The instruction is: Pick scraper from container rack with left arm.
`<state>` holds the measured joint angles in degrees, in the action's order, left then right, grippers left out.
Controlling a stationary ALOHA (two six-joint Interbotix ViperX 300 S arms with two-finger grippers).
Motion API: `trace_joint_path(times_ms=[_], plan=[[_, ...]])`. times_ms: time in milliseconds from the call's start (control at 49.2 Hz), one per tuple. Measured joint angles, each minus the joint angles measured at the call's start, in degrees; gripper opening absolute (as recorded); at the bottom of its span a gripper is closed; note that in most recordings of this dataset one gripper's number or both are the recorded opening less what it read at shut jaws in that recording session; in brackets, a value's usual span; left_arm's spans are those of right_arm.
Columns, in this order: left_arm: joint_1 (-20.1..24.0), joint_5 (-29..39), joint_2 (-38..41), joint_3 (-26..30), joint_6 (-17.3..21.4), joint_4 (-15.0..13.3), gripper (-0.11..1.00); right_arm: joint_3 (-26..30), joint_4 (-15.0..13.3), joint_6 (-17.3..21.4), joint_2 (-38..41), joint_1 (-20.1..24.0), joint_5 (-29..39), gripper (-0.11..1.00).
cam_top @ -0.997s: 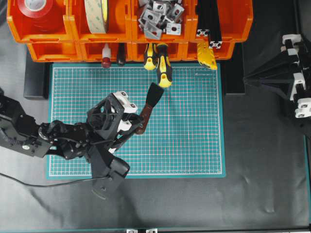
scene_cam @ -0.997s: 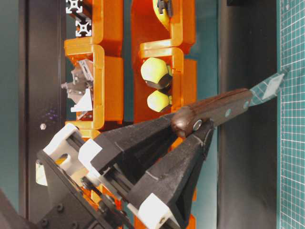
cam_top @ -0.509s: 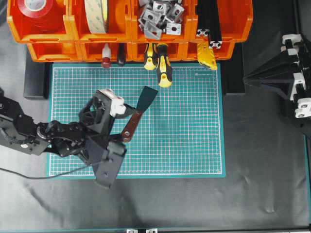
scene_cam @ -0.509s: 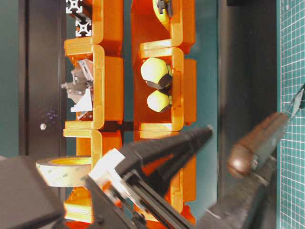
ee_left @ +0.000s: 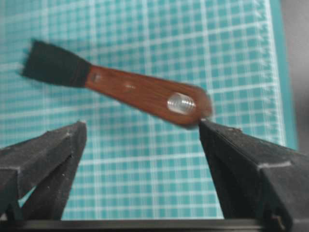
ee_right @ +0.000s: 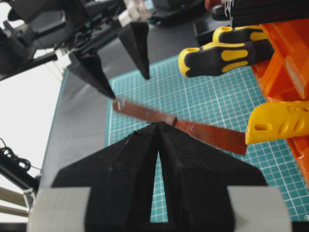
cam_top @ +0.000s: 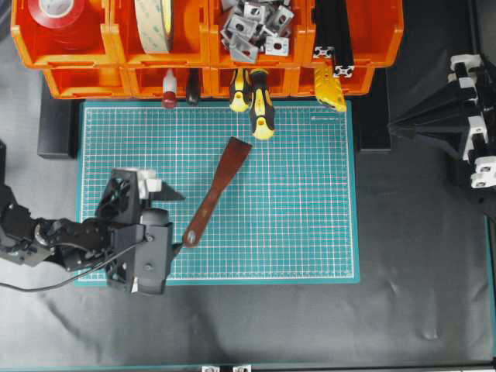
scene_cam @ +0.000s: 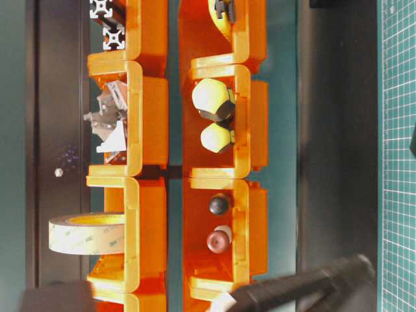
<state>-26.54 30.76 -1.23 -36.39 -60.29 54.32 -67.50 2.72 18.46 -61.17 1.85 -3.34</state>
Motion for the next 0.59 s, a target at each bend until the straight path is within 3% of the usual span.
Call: trace_joint_path(times_ms=[122,590], plan=[[0.0,-0.2,0.0,-1.4,-1.9,0.0,0.9,0.0,-0.1,0.1,0.1,0.0,0.0,0.01],[-0.2,-2.2,-10.3,-7.2,-2.3,-0.1,0.9,0.1,0.0,0.0,-0.2,0.0,0.0,0.01]])
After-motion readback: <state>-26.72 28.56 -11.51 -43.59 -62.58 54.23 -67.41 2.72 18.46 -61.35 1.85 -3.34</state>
